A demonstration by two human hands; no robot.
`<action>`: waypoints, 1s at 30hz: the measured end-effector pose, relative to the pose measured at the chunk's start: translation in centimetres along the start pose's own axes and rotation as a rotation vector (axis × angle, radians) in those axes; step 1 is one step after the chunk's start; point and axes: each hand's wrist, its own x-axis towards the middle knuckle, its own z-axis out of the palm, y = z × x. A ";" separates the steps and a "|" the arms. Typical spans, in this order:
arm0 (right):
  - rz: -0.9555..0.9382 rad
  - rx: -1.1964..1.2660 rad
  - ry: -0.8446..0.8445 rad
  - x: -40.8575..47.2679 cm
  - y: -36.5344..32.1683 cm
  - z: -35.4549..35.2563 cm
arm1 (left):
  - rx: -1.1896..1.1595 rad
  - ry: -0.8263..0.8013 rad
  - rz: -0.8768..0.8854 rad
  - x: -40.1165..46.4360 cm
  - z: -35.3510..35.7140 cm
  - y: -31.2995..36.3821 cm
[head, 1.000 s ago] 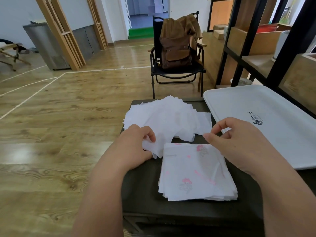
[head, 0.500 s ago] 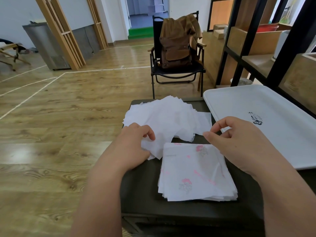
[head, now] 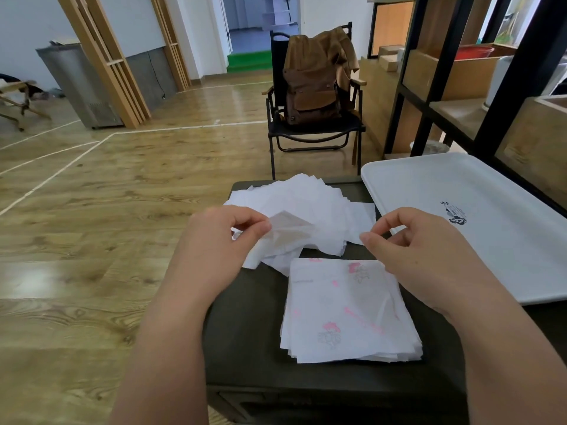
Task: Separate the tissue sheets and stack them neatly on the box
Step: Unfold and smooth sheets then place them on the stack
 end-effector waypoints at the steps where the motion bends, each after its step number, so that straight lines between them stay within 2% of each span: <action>1: -0.002 -0.001 0.000 0.0 0.0 0.0 | 0.015 -0.014 -0.002 0.0 -0.1 0.0; 5: -0.006 -0.003 0.005 -0.1 0.0 -0.1 | 0.005 -0.016 -0.005 0.0 -0.3 -0.2; 10: -0.040 0.011 0.028 -0.1 -0.2 0.1 | -0.152 0.145 -0.002 0.2 -0.2 -0.2; 13: -0.097 0.064 0.037 -0.2 -0.4 0.2 | -0.393 0.191 0.052 0.3 -0.4 0.9; 18: -0.229 0.319 -0.004 -0.5 -1.5 1.3 | -0.810 0.171 0.146 -0.1 -1.5 3.4; 23: -0.311 0.381 -0.138 -0.9 -2.3 2.3 | -1.164 0.094 0.086 -0.6 -1.8 4.8; 25: -0.352 0.461 -0.222 -1.2 -2.7 2.4 | -1.194 0.098 -0.006 -0.5 -1.6 4.8; 27: -0.375 0.594 -0.291 -1.6 -3.1 2.5 | -1.127 0.115 -0.116 -0.4 -1.4 4.6; 30: -0.365 0.671 -0.213 -1.7 -3.2 2.4 | -0.935 0.123 -0.247 -0.3 -0.9 4.2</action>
